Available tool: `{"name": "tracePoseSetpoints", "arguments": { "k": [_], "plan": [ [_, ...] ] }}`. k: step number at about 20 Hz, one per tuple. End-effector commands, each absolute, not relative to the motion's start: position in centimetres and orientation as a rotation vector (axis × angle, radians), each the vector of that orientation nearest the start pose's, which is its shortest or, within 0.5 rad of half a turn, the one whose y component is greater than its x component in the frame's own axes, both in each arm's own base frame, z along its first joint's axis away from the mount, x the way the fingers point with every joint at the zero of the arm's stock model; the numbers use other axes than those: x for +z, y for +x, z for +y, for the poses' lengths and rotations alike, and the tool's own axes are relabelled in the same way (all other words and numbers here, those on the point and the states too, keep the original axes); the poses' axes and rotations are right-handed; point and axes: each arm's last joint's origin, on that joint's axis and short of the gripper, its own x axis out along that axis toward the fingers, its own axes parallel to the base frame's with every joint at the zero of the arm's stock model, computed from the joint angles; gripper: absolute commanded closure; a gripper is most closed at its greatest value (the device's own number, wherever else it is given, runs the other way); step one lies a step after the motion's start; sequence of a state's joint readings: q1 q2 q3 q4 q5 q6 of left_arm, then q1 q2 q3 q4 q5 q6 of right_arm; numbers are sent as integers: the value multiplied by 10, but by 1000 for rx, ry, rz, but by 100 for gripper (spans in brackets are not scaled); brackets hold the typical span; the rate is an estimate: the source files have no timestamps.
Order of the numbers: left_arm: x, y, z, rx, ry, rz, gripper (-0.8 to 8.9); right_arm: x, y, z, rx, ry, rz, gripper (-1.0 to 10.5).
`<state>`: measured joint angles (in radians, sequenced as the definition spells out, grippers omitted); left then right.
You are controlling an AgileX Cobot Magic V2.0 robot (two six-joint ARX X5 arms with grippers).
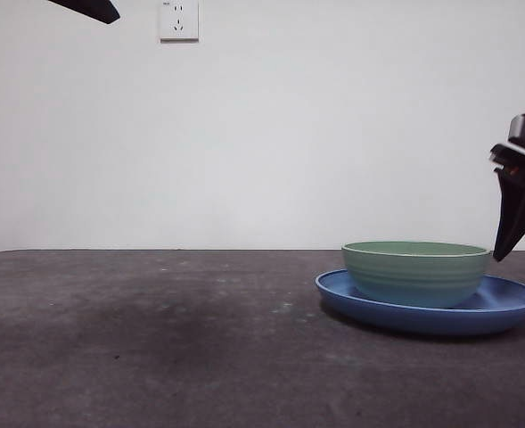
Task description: Place the green bowl on the blue plate
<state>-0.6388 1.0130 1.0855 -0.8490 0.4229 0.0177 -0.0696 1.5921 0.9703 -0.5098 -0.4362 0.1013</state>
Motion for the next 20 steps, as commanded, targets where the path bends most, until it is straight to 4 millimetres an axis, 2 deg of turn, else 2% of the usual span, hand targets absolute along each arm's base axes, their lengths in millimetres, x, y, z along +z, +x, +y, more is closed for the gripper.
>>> {"name": "tracePoseSetpoints", "arguments": {
  "k": [1, 6, 9, 14, 17, 20],
  "plan": [
    [341, 144, -123, -1033, 119, 783, 561, 178, 306, -6, 289, 371, 1133, 679],
    [341, 144, -123, -1033, 119, 784, 561, 168, 312, -3, 297, 366, 1141, 712],
    [341, 144, -123, -1031, 116, 786, 561, 167, 313, -3, 300, 365, 1138, 815],
    [341, 144, -123, -1031, 116, 786, 561, 161, 314, -3, 296, 370, 1156, 821],
    [341, 143, -123, -1031, 116, 790, 561, 161, 315, -3, 296, 367, 1149, 941],
    [341, 143, -123, -1031, 116, 790, 561, 162, 315, -3, 295, 366, 1144, 941]
  ]
}}
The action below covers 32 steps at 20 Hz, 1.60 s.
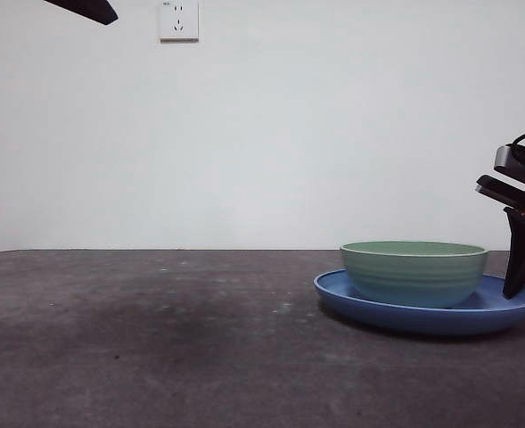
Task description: Place the green bowl on the blue plate
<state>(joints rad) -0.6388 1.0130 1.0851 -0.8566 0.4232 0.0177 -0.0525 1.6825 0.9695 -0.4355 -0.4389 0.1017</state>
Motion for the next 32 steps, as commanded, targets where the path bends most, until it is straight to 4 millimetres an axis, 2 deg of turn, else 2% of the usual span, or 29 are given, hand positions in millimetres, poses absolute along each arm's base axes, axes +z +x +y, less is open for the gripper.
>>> {"name": "tracePoseSetpoints", "arguments": {
  "k": [1, 5, 11, 15, 18, 25, 29, 32],
  "plan": [
    [341, 143, -123, -1031, 116, 790, 561, 162, 315, -3, 297, 368, 1144, 941],
    [340, 143, -123, -1030, 117, 792, 561, 168, 314, -3, 297, 374, 1123, 941],
    [340, 143, -123, -1030, 117, 793, 561, 196, 308, 0, 370, 447, 1028, 941],
    [340, 143, -123, -1030, 118, 792, 561, 208, 306, 14, 421, 486, 1000, 941],
    [340, 143, -123, -1030, 117, 792, 561, 209, 306, 36, 470, 470, 1006, 941],
    [340, 143, -123, -1030, 117, 793, 561, 209, 303, 104, 560, 430, 983, 941],
    [340, 143, -123, -1030, 117, 794, 561, 198, 304, 128, 583, 417, 991, 941],
    [340, 143, -123, -1030, 118, 795, 561, 184, 308, 138, 568, 416, 1007, 941]
  ]
}}
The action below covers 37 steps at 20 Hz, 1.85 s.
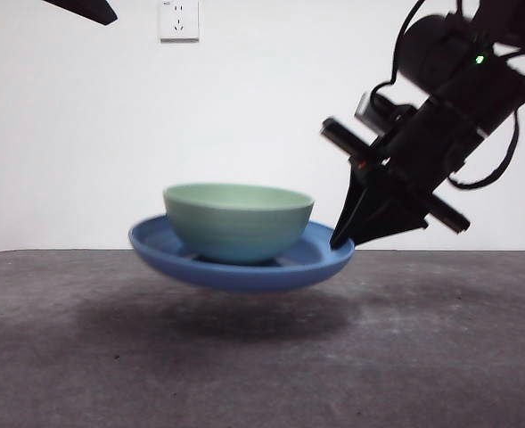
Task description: Place the green bowl on the blue plate
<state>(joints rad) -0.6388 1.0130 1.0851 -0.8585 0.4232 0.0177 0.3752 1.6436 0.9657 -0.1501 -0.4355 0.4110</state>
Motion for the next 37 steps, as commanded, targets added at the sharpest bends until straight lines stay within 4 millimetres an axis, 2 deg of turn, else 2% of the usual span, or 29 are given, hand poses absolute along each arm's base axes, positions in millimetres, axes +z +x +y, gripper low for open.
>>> {"name": "tracePoseSetpoints", "arguments": {
  "k": [1, 6, 17, 20, 24, 26, 29, 31, 34, 37],
  "plan": [
    [340, 143, -123, -1029, 118, 799, 561, 179, 310, 141, 566, 420, 1016, 941],
    [339, 142, -122, -1028, 120, 814, 561, 163, 314, 143, 516, 407, 1043, 941],
    [339, 142, -122, -1027, 119, 817, 561, 159, 313, 142, 498, 401, 1072, 935],
    [339, 142, -122, -1027, 119, 817, 561, 159, 313, 142, 498, 401, 1073, 833],
    [339, 142, -122, -1027, 119, 817, 561, 159, 313, 142, 496, 404, 1073, 797],
    [339, 142, -122, -1027, 120, 817, 561, 161, 313, 141, 483, 402, 1073, 705],
    [339, 142, -122, -1027, 120, 817, 561, 171, 308, 134, 438, 390, 1071, 683],
    [339, 142, -122, -1027, 120, 817, 561, 185, 303, 128, 442, 380, 1053, 683],
    [339, 142, -122, -1027, 120, 817, 561, 217, 287, 121, 482, 334, 989, 683],
    [339, 142, -122, -1027, 120, 816, 561, 253, 260, 115, 575, 258, 926, 683]
  ]
}}
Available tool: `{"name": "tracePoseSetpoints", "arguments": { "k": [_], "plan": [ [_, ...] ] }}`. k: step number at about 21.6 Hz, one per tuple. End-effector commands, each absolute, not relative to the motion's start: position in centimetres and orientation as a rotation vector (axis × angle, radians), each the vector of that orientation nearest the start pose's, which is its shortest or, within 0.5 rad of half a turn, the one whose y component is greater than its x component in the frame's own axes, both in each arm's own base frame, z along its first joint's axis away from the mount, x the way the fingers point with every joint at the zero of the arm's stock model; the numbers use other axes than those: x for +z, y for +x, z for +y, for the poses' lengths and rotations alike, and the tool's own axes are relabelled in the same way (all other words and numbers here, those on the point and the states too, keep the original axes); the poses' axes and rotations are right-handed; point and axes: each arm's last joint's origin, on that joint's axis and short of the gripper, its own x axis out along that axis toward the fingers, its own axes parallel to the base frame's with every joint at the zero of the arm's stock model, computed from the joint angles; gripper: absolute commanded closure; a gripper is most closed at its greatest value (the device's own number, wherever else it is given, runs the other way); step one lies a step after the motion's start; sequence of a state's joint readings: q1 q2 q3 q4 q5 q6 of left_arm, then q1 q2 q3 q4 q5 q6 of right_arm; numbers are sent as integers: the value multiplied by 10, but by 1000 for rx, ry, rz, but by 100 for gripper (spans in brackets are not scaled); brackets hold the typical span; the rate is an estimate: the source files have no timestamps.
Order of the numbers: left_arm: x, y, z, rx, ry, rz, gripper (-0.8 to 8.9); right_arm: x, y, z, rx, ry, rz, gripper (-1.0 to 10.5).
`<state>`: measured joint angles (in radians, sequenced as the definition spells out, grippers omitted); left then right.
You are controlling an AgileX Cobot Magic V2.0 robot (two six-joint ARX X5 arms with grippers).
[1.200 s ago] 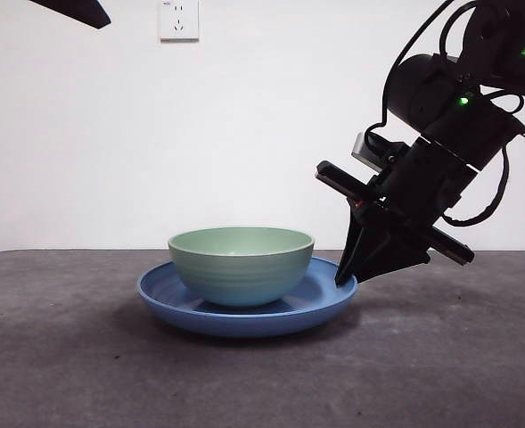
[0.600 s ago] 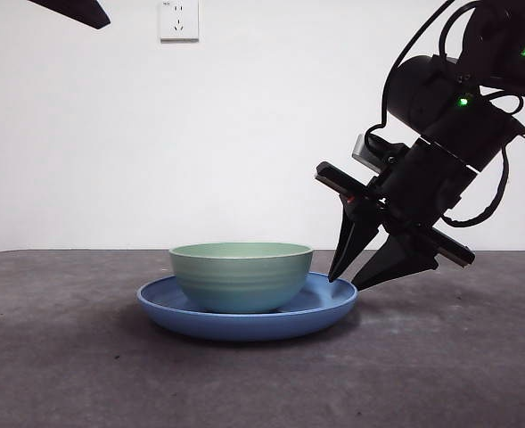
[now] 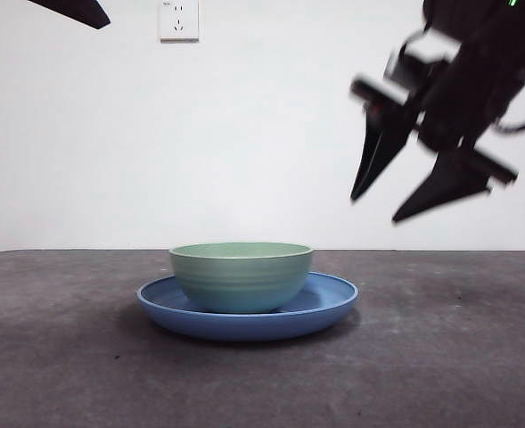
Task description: Place the green bowl on the blue plate
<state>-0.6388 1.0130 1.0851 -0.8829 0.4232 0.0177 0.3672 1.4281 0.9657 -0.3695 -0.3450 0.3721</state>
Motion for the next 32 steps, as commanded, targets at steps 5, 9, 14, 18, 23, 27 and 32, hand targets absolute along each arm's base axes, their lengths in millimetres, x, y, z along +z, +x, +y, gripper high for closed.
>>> {"name": "tracePoseSetpoints", "arguments": {
  "k": [5, 9, 14, 18, 23, 27, 32],
  "plan": [
    [339, 142, -122, -1027, 120, 816, 561, 292, 207, 101, 707, 157, 899, 683],
    [339, 142, -122, -1027, 120, 816, 561, 303, 180, 93, 762, 112, 912, 683],
    [339, 142, -122, -1027, 120, 816, 561, 312, 153, 85, 809, 98, 937, 683],
    [339, 142, -122, -1027, 119, 817, 561, 316, 137, 79, 824, 78, 937, 683],
    [339, 142, -122, -1027, 120, 817, 561, 321, 129, 75, 830, 75, 900, 683],
    [339, 142, -122, -1027, 120, 816, 562, 322, 128, 75, 830, 73, 894, 683],
    [339, 142, -122, -1027, 120, 816, 576, 322, 128, 75, 828, 72, 894, 688]
  ]
}}
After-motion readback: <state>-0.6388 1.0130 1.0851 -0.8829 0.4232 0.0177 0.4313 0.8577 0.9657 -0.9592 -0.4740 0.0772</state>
